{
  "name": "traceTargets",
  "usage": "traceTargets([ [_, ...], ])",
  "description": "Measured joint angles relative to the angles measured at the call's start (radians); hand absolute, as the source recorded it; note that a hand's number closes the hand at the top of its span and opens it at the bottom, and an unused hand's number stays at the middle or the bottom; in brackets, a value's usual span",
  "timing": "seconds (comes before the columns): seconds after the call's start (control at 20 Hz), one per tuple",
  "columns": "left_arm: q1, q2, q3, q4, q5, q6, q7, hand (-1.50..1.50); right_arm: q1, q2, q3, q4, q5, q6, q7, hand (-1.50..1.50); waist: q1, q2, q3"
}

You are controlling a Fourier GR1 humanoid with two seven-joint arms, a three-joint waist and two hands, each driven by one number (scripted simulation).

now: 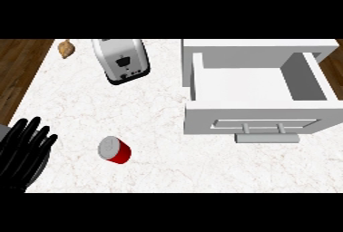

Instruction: Pick up the can, place it into the drawer and close the drawer

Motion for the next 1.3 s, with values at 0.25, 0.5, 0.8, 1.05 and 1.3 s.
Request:
traceTargets([
  [0.25, -0.023, -0.034, -0.021, 0.043, -0.002, 0.007, -0.007, -1.5, 0.031, 0.003, -0.057, 0.009, -0.037, 0.063, -0.021, -1.5, 0.0, 0.0, 0.0],
  [0.5, -0.045, -0.054, -0.04, 0.122, -0.049, 0.0, -0.052, -1.5, 0.054, 0.044, -0.067, -0.03, -0.028, 0.086, -0.007, -1.5, 0.0, 0.0, 0.0],
  [0.8, -0.073, -0.069, -0.082, 0.279, -0.125, 0.007, -0.167, -1.5, 0.026, 0.018, -0.131, 0.012, -0.073, 0.13, 0.004, -1.5, 0.0, 0.001, 0.0],
  [1.05, -0.092, -0.075, -0.092, 0.413, -0.175, 0.013, -0.278, -1.5, 0.028, 0.016, -0.177, 0.004, -0.102, 0.159, 0.02, -1.5, 0.0, 0.001, 0.0],
  [1.3, -0.063, -0.078, -0.122, 0.509, -0.206, 0.044, -0.392, -1.5, 0.026, 0.019, -0.206, -0.022, -0.13, 0.173, 0.063, -1.5, 0.001, 0.001, 0.0],
])
